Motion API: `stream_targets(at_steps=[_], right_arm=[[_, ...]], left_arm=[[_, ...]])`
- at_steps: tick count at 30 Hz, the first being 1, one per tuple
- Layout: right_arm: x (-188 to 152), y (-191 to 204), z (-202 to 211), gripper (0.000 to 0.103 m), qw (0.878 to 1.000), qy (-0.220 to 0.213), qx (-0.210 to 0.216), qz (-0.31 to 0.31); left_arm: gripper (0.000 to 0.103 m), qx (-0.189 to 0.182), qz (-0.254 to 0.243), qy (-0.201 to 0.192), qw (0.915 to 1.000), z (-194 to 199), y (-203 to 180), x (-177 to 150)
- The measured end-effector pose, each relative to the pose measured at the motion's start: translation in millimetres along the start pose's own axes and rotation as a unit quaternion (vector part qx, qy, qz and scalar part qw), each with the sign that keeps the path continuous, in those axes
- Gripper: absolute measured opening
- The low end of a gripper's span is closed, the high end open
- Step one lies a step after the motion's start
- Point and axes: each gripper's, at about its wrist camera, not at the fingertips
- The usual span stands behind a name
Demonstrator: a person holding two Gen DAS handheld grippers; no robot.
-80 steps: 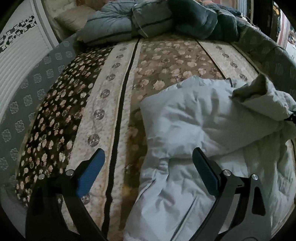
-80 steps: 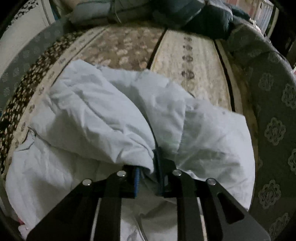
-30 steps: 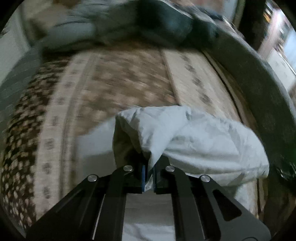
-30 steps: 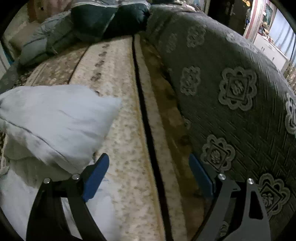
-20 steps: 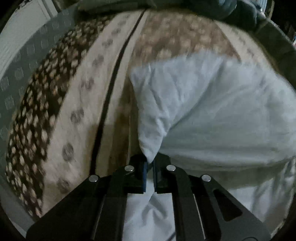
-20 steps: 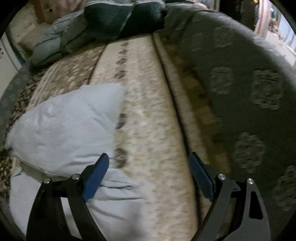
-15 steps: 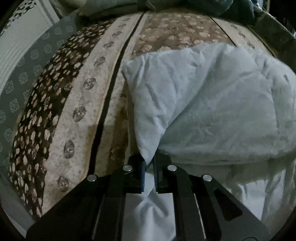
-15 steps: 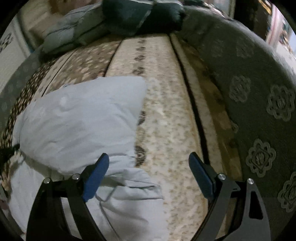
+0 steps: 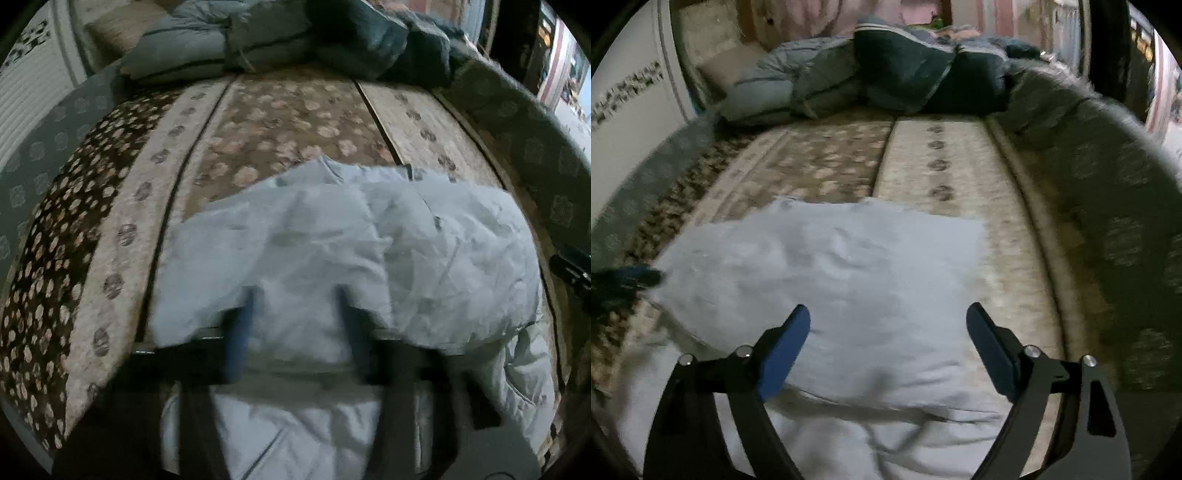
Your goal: Fold large clothes
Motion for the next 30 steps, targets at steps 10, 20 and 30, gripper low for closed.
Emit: stream_targets(at_steps=[10, 20, 30], right_arm=[[-30, 12, -76, 0.009, 0.998, 0.05, -0.028, 0.015], [-30, 2, -119, 0.007, 0.996, 0.084, -0.032, 0.029], [-21, -10, -145, 0.005, 0.995, 0.097, -0.011, 0.015]], left_arm=[[0.0, 0.039, -0.042, 0.09, 0.9943, -88, -50, -6], [0.0, -0.007, -0.026, 0.108, 0.9938, -125, -45, 2], [0.0, 0.004, -0.052, 0.09, 0.9946, -149, -63, 13]])
Point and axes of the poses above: each gripper's, at about its wrist camera, not at the fingertips, and z roughly against the way its jaws point, y to its left, x to its top, and after that the axes turned 10 degrees about x, right-handed
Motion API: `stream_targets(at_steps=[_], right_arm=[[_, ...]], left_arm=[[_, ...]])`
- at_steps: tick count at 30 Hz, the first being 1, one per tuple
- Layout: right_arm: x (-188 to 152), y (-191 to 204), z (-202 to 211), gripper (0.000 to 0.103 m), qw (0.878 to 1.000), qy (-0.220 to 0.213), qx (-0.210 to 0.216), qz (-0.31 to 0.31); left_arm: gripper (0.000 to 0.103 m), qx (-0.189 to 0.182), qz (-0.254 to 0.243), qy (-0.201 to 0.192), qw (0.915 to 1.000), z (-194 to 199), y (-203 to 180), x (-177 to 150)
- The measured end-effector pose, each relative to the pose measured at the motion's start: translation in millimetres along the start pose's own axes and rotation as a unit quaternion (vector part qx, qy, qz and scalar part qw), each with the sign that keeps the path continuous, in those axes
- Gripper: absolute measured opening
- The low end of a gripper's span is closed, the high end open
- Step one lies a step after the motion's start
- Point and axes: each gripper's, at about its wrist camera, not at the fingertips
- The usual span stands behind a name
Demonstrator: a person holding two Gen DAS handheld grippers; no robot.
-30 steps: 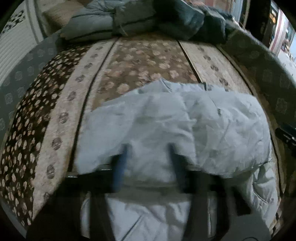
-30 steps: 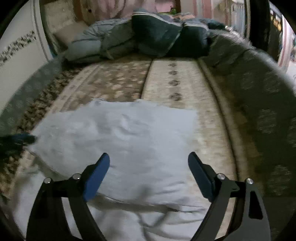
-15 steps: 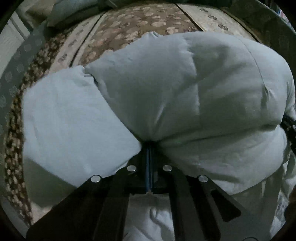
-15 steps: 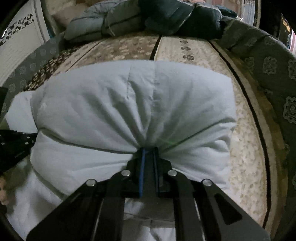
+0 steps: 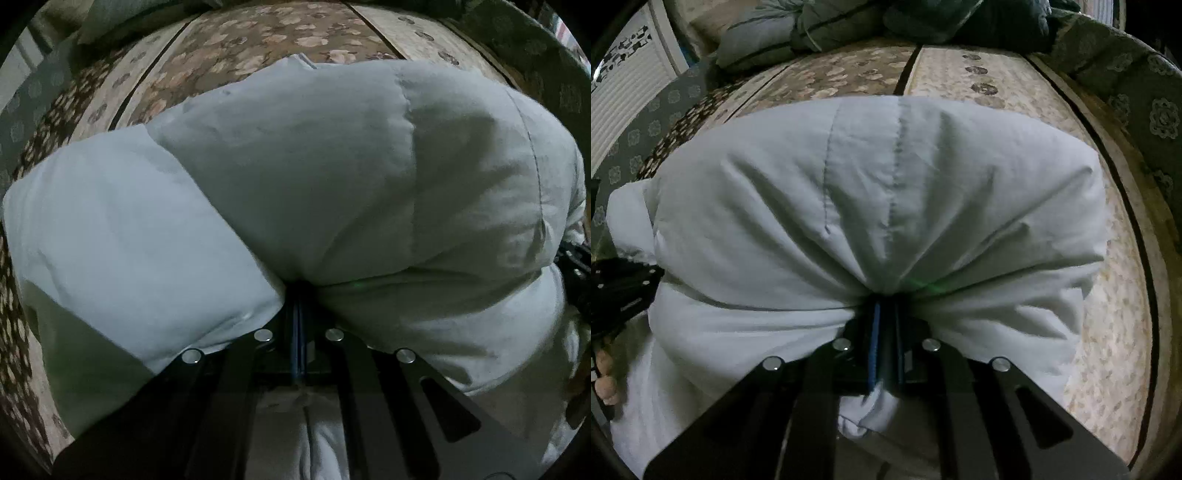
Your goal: Fold large clothes
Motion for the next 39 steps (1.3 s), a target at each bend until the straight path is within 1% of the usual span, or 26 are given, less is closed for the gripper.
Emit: stream_targets(at_steps=[2, 3, 5, 7, 9, 12, 14, 16, 17, 18, 20, 22, 24, 25, 27, 29, 30, 32, 36, 37, 39], right_arm=[[1, -2, 1, 0.005, 1.0, 0.001, 0.004, -0.01], [1, -4, 2, 0.005, 1.0, -0.001, 0.013, -0.021], [0, -9, 9, 0.005, 0.999, 0.001, 0.031, -0.035], [-2, -14, 22, 0.009, 0.997, 0.001, 0.056, -0.058], [-5, -17, 34, 0.011, 0.996, -0.003, 0.062, -0.068], [-3, -7, 62, 0.014, 0.997, -0.039, 0.053, -0.048], [7, 5, 74, 0.014, 0.997, -0.057, 0.047, -0.029], [23, 21, 81, 0.014, 0.997, -0.071, 0.036, -0.016], [31, 26, 82, 0.014, 0.996, -0.075, 0.039, -0.016], [41, 33, 79, 0.014, 0.996, -0.077, 0.046, -0.019], [54, 44, 65, 0.013, 0.996, -0.066, 0.052, -0.022], [64, 53, 37, 0.013, 0.998, -0.041, 0.04, -0.02], [61, 58, 11, 0.01, 0.999, -0.016, 0.02, -0.022], [59, 57, 7, 0.01, 1.0, -0.012, 0.015, -0.019], [51, 56, -10, 0.01, 1.0, -0.012, -0.001, -0.008], [48, 55, -20, 0.009, 1.0, -0.01, -0.01, 0.002], [49, 53, -23, 0.008, 1.0, -0.007, -0.01, 0.0], [52, 50, -30, 0.006, 1.0, 0.003, -0.008, 0.0], [53, 40, -38, 0.006, 1.0, 0.006, 0.01, -0.008], [51, 39, -39, 0.005, 1.0, 0.003, 0.011, -0.007], [49, 45, -40, 0.005, 1.0, -0.002, -0.003, 0.008]], left_arm=[[0.0, 0.008, -0.004, 0.006, 0.9999, 0, -2, 4], [0.0, 0.009, -0.006, 0.008, 0.9999, 1, -2, 5], [0.0, 0.001, -0.016, 0.006, 0.9999, 8, 1, 3], [0.0, -0.01, -0.02, 0.0, 0.9997, 18, 8, -2], [0.0, -0.02, -0.02, -0.009, 0.9995, 29, 16, -7], [0.001, -0.04, 0.006, -0.025, 0.9989, 48, 41, -10], [0.001, -0.048, 0.04, -0.036, 0.9974, 59, 61, -1], [0.001, -0.035, 0.063, -0.039, 0.9966, 64, 80, 8], [0.001, -0.025, 0.071, -0.039, 0.9964, 64, 86, 12], [0.001, -0.019, 0.081, -0.035, 0.9959, 61, 93, 17], [0.0, -0.026, 0.097, -0.014, 0.9949, 48, 102, 20], [0.0, -0.014, 0.086, 0.002, 0.9962, 33, 105, 14], [0.0, 0.002, 0.063, 0.002, 0.998, 26, 95, 7], [0.0, 0.005, 0.055, 0.0, 0.9985, 23, 93, 4], [0.0, 0.003, 0.046, -0.005, 0.9989, 24, 96, 0], [0.0, -0.008, 0.042, -0.001, 0.9991, 10, 96, 4], [0.001, -0.018, 0.048, 0.002, 0.9987, 5, 100, 5], [0.001, -0.024, 0.051, 0.004, 0.9984, -5, 92, 13], [0.002, -0.016, 0.028, -0.004, 0.9995, -15, 84, 15], [0.002, -0.023, 0.033, -0.002, 0.9992, -16, 86, 14], [0.003, -0.035, 0.042, 0.001, 0.9985, -21, 89, 15]])
Point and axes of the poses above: each gripper's, at about its wrist camera, not at the fingertips, and z roughly against the way its jaws point, y to its left, x to its top, and after that the axes turned 10 degrees about x, right-handed
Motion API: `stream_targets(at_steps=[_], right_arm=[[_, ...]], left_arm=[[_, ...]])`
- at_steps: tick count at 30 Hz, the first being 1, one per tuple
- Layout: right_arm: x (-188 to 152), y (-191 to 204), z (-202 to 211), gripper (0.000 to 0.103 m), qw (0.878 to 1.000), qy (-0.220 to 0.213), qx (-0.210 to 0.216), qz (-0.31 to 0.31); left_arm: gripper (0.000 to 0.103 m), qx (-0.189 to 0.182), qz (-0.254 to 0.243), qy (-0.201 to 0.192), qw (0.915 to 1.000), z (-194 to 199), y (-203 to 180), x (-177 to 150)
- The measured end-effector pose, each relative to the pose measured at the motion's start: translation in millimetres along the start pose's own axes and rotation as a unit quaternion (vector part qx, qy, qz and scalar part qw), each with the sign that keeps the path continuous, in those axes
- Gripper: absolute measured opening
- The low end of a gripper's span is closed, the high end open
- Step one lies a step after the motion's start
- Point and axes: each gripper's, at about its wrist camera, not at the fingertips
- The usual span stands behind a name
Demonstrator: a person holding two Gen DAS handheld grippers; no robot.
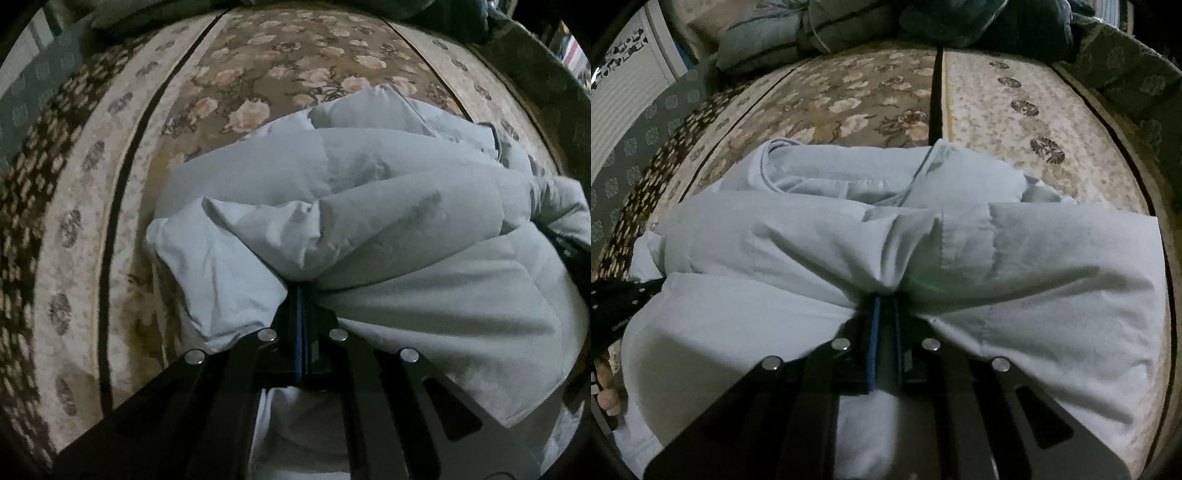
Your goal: Fold large clothes
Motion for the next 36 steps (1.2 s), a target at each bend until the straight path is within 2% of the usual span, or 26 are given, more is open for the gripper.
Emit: stream_targets(at_steps=[3, 6, 9, 12, 14, 16, 18, 20, 26, 31, 36], right_arm=[[0, 9, 1, 0.005, 1.0, 0.0, -0.021, 0.018], [0, 3, 20, 0.009, 1.0, -0.011, 0.011, 0.007], [-7, -6, 53, 0.011, 0.998, -0.044, 0.039, 0.004], [-17, -22, 97, 0.011, 0.994, -0.097, 0.044, -0.008], [-23, -34, 119, 0.011, 0.993, -0.117, 0.018, -0.006], [-29, -50, 136, 0.011, 0.991, -0.127, -0.03, -0.008], [-34, -65, 140, 0.013, 0.992, -0.12, -0.041, -0.016], [-39, -79, 133, 0.013, 0.994, -0.1, -0.04, -0.025], [-46, -105, 81, 0.01, 0.998, -0.044, -0.02, -0.05], [-44, -106, 56, 0.009, 0.998, -0.02, -0.027, -0.045], [-44, -104, 63, 0.009, 0.998, -0.014, -0.034, -0.044]], left_arm=[[0.002, 0.007, 0.0, 0.0, 1.0, 2, -2, 0], [0.0, 0.037, 0.004, -0.015, 0.9992, 22, -10, -6], [0.0, 0.011, 0.001, -0.044, 0.999, 56, -22, -14], [0.0, -0.004, -0.036, -0.079, 0.9962, 92, -62, -20], [0.0, -0.02, -0.061, -0.089, 0.9939, 107, -89, -23], [0.0, -0.035, -0.075, -0.094, 0.9922, 113, -113, -26], [0.0, -0.038, -0.084, -0.09, 0.9916, 109, -131, -27], [0.0, -0.016, -0.096, -0.082, 0.9918, 97, -145, -28], [0.0, -0.024, -0.09, -0.042, 0.9948, 62, -145, -24], [0.0, -0.012, -0.095, -0.037, 0.9948, 52, -150, -18], [0.0, -0.009, -0.078, -0.042, 0.996, 59, -144, -25]])
Point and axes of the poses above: each gripper's, at about its wrist camera, not at the fingertips, and z roughly against the way its jaws point, y to its left, x to its top, and after that the axes turned 10 degrees about x, right-handed
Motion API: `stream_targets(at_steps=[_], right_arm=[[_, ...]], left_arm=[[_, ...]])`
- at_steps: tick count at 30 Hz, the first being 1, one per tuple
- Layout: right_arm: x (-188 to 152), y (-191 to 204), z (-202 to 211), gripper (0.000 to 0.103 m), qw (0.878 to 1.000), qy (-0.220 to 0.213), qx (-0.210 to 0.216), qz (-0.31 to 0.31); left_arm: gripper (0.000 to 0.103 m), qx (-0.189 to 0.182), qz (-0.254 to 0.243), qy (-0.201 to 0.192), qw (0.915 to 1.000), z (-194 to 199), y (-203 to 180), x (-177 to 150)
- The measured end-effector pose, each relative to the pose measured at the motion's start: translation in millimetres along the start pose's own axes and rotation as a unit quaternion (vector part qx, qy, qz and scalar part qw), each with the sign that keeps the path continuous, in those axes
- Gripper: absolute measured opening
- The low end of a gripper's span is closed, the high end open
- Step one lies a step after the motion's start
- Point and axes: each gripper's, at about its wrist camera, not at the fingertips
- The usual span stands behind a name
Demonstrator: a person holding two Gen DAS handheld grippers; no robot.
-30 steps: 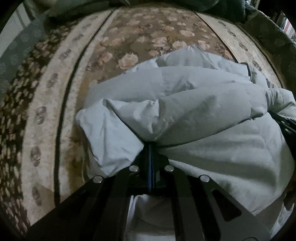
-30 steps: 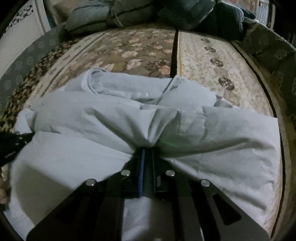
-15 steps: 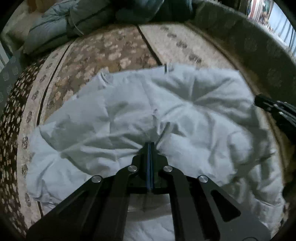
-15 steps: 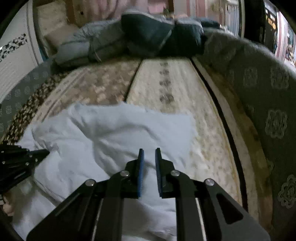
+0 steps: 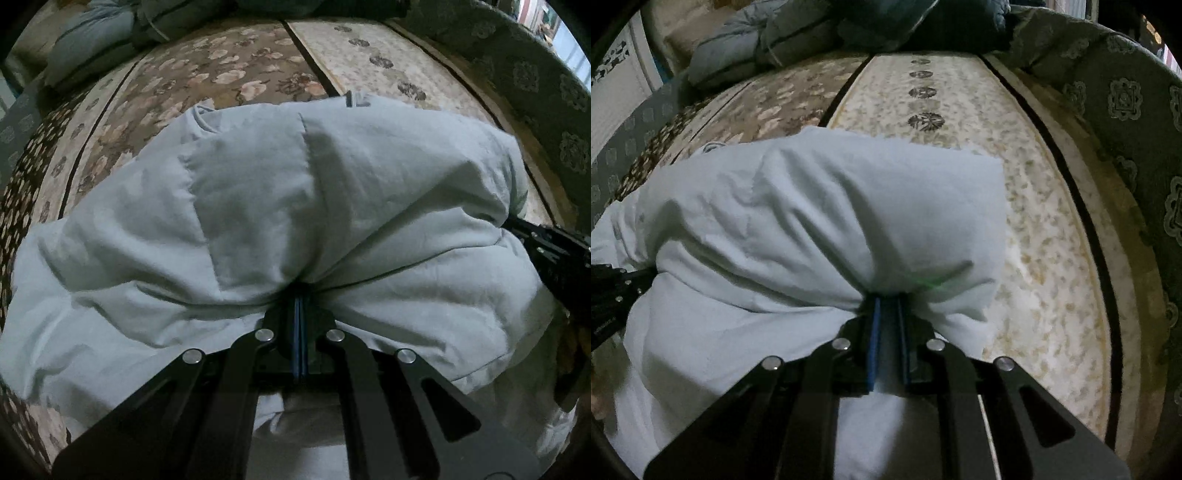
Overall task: Fold large clothes
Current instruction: 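Lay the hem over the jacket body and open both grippers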
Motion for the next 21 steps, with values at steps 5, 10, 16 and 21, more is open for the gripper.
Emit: stream_targets(at_steps=[5, 10, 16, 21], right_arm=[[-7, 6, 44, 0.012, 0.999, -0.039, 0.017, -0.001], [-17, 9, 91, 0.013, 0.996, -0.076, 0.033, -0.011], [-50, 18, 106, 0.039, 0.997, -0.072, 0.035, -0.005], [-85, 18, 115, 0.049, 0.996, -0.074, 0.044, -0.018]], left_arm=[[0.0, -0.015, 0.017, -0.021, 0.9995, 34, 9, -12], [0.015, -0.016, 0.028, -0.051, 0.9981, 74, 30, -36], [0.051, 0.001, 0.051, -0.066, 0.9965, 100, 60, -77], [0.07, 0.017, 0.053, -0.069, 0.996, 115, 86, -122]])
Point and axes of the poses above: each gripper's, at about its wrist camera, not at the fingertips, and z roughly against the way its jaws point, y to its left, x to its top, and after that the axes turned 10 degrees about x, right-handed
